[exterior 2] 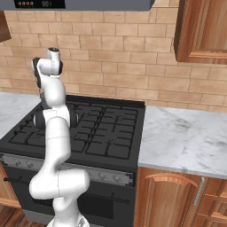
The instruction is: The kettle is done boiling. Turn off the stove, then wait for 300 timesteps before moving the kettle to the dining table.
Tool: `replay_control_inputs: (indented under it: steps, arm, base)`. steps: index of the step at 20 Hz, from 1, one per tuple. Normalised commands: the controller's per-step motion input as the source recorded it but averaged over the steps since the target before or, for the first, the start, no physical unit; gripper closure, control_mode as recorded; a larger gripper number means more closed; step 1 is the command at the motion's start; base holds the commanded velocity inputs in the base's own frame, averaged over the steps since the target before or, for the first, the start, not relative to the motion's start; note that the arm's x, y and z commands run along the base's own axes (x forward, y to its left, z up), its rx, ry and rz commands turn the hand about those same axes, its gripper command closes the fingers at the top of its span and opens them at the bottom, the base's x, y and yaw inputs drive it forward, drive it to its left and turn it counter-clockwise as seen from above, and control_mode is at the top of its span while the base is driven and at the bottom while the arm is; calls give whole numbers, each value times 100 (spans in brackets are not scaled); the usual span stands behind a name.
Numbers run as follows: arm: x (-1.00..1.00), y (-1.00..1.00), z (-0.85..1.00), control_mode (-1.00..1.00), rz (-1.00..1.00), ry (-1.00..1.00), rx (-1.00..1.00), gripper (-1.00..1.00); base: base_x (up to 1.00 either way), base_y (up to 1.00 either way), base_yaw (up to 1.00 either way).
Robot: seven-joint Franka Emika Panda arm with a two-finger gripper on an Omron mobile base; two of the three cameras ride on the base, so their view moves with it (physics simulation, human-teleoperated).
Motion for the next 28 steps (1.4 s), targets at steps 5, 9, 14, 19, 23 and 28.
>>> replay_control_inputs:
  steps: [5,9,14,19,23,28]
  arm:
    - [29,15,5,-100,0,18,2,-100]
    - [28,18,36,-100,0,7,1,-100]
    - [23,31,24,-100,0,5,0,-100]
    - [17,43,0,-100,0,9,0,-100]
    - [14,29,0,-100,1,9,0,100]
    - [-3,6,1,-100,1,2,0,100]
  base:
    - [0,0,0]
    - [0,0,0]
    - [0,0,0]
    - [0,0,0]
    - [0,0,0]
    - [0,0,0]
